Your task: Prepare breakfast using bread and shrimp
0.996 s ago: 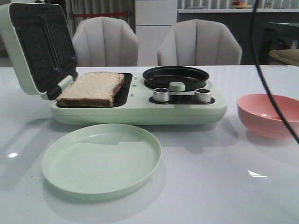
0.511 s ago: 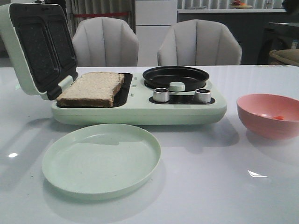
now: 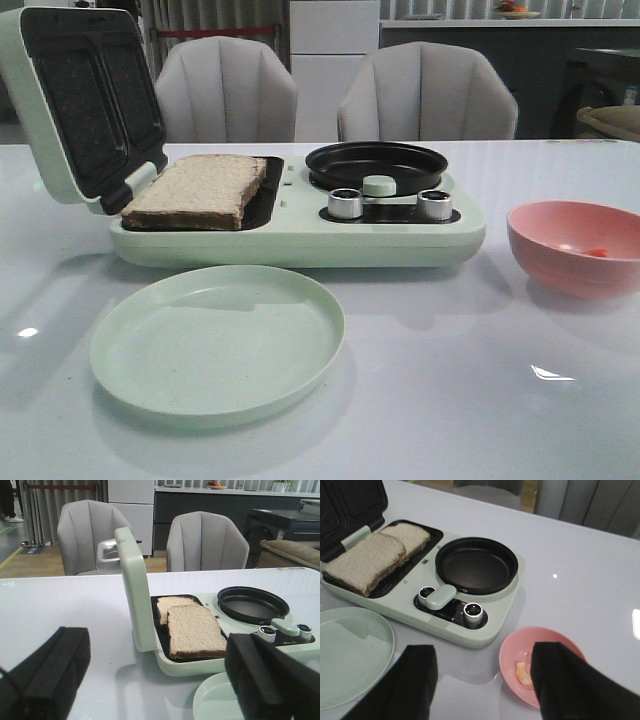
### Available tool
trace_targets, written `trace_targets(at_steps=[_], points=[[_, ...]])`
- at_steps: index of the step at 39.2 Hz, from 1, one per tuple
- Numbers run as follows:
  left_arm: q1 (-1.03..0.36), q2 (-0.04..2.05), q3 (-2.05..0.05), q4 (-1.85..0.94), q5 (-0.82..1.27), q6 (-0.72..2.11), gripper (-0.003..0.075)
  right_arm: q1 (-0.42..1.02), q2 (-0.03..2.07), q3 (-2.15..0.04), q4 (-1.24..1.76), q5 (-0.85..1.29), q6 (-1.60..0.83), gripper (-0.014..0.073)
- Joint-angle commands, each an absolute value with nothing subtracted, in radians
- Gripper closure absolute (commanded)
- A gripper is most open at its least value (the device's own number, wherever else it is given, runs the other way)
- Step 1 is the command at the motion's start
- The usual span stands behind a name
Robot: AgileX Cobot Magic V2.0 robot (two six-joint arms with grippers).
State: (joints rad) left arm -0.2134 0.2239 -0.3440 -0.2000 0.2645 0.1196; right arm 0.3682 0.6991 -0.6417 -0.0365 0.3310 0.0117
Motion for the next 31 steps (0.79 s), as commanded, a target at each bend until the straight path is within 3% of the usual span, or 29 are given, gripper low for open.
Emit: trace_targets(at_steps=[1, 20, 31], points=[[-0.213, 0.233, -0.371, -0.214, 0.181, 0.118, 0.0116, 0.387, 0.627, -0.594, -0.044, 0.171, 0.015, 0.0116], [-0.213, 0.233, -0.371, -0.214, 0.181, 0.118, 0.0116, 0.425, 0.261, -0.308, -0.043, 0.084, 0.015, 0.0123], [-0.213, 0.233, -0.371, -0.214, 0.181, 0.118, 0.0116, 0.425, 0.236, -0.225, -0.043, 0.006, 0.015, 0.0123]])
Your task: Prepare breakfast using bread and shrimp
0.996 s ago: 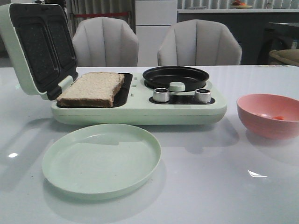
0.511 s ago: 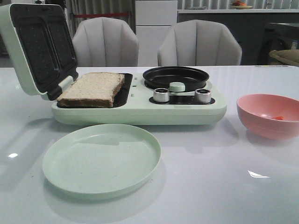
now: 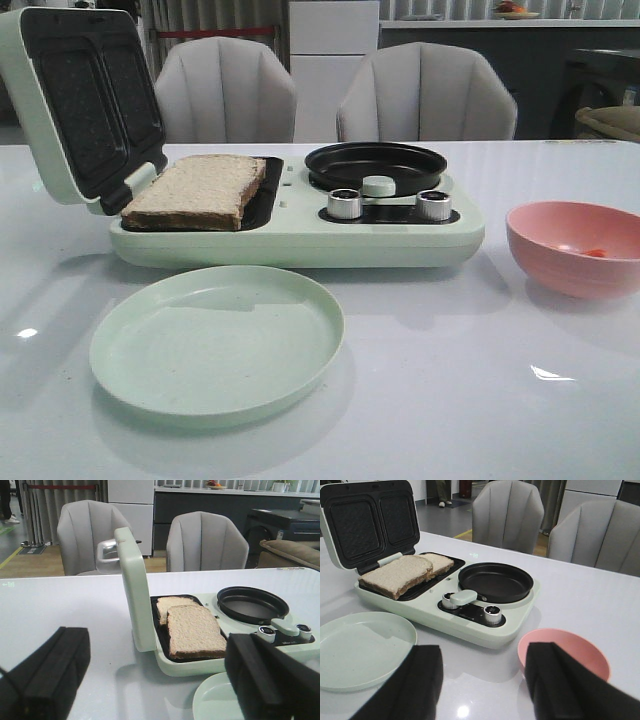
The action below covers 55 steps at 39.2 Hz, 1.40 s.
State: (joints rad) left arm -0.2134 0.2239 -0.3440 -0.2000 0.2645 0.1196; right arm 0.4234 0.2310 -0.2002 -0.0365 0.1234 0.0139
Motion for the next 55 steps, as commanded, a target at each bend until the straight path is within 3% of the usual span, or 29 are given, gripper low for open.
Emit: trace_targets(at_steps=[1, 55], points=[[-0.213, 0.233, -0.371, -0.214, 0.181, 0.118, 0.0116, 0.425, 0.236, -0.225, -0.043, 0.006, 0.015, 0.0123], [-0.213, 0.243, -0.374, -0.283, 0.175, 0.118, 0.0116, 0.424, 0.236, -0.225, -0.043, 0.007, 0.015, 0.0123]])
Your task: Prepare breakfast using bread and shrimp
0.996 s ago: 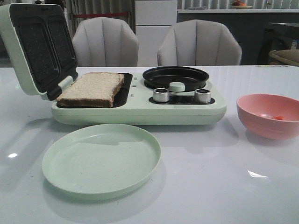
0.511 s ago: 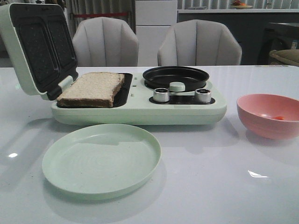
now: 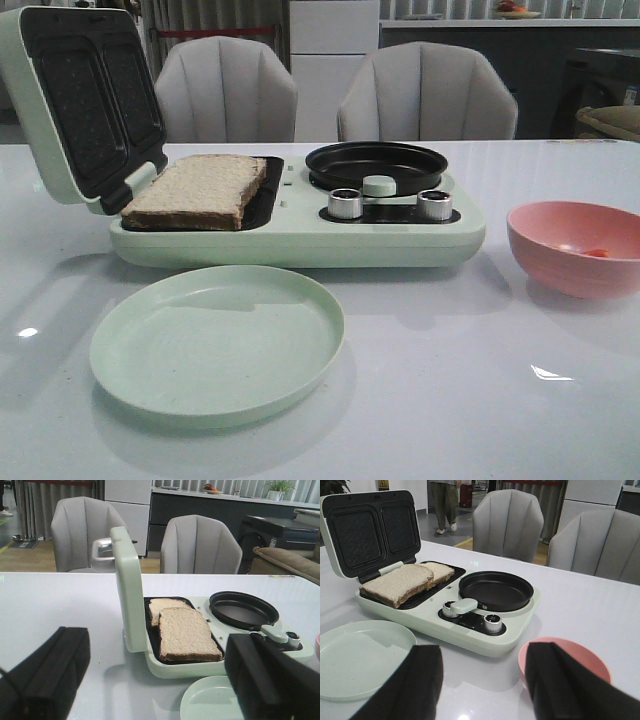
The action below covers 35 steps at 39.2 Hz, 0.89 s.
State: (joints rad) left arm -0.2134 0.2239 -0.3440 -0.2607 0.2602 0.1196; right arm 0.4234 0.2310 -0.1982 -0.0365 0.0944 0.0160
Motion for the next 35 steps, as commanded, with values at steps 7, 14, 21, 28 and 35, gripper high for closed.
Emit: trace_targets(at_steps=[7, 14, 21, 28, 35], points=[[-0.213, 0.295, -0.429, -0.283, 0.207, 0.118, 0.0118, 0.424, 0.236, -0.225, -0.043, 0.007, 0.015, 0.0123], [-0.213, 0.417, -0.536, -0.285, 0.235, 0.118, 0.0199, 0.424, 0.236, -0.225, -0.043, 0.007, 0.015, 0.0123], [-0.213, 0.572, -0.636, -0.285, 0.233, 0.118, 0.0283, 0.424, 0.236, -0.225, -0.043, 0.007, 0.015, 0.0123], [-0.213, 0.753, -0.74, -0.336, 0.221, 0.116, 0.0283, 0.424, 0.236, -0.225, -0.043, 0.007, 0.015, 0.0123], [-0.213, 0.928, -0.877, -0.393, 0.229, 0.116, 0.0282, 0.424, 0.236, -0.225, -0.043, 0.007, 0.015, 0.0123]])
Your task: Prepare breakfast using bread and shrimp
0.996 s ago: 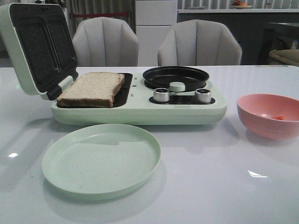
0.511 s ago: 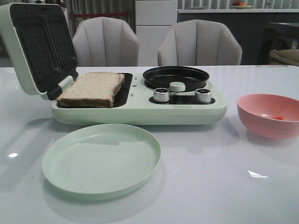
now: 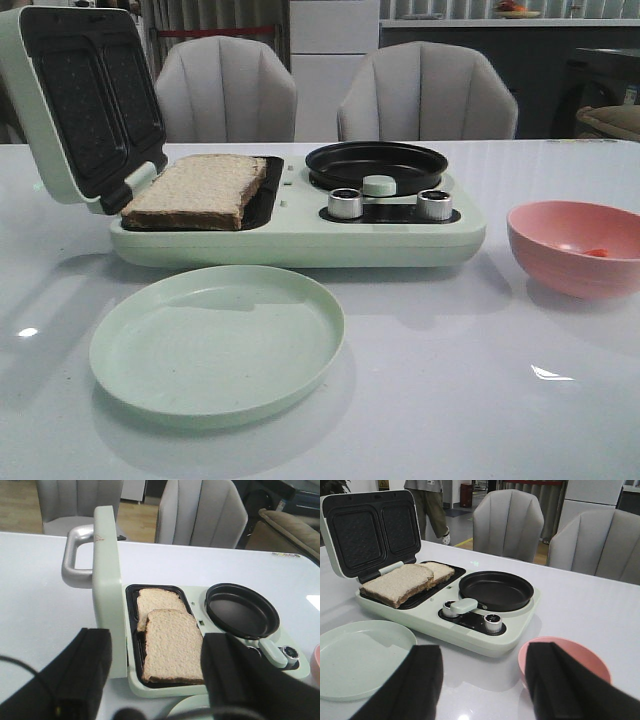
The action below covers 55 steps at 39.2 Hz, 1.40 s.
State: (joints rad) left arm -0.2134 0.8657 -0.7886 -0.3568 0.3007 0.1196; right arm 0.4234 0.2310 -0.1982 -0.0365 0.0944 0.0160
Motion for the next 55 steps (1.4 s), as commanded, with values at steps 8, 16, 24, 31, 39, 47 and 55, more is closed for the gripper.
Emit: trace_targets(at_steps=[8, 16, 24, 31, 39, 47, 55], points=[[-0.188, 1.114, -1.047, -0.499, 0.234, 0.116, 0.0281, 0.424, 0.236, -0.225, -0.043, 0.007, 0.015, 0.0123], [-0.086, 1.265, -1.184, -0.583, 0.334, 0.116, 0.0281, 0.424, 0.236, -0.225, -0.043, 0.007, 0.015, 0.0123], [0.077, 1.369, -1.294, -0.698, 0.5, 0.118, 0.0281, 0.424, 0.236, -0.225, -0.043, 0.007, 0.015, 0.0123], [0.177, 1.466, -1.364, -0.789, 0.623, 0.152, 0.0281, 0.424, 0.236, -0.225, -0.043, 0.007, 0.015, 0.0123], [0.249, 1.551, -1.379, -1.019, 0.689, 0.267, 0.0281, 0.424, 0.236, -0.225, -0.043, 0.007, 0.015, 0.0123], [0.257, 1.632, -1.386, -1.204, 0.743, 0.406, 0.0281, 0.424, 0.236, -0.225, -0.043, 0.007, 0.015, 0.0123], [0.257, 1.706, -1.395, -1.316, 0.793, 0.453, 0.0281, 0.424, 0.236, -0.225, -0.043, 0.007, 0.015, 0.0123]])
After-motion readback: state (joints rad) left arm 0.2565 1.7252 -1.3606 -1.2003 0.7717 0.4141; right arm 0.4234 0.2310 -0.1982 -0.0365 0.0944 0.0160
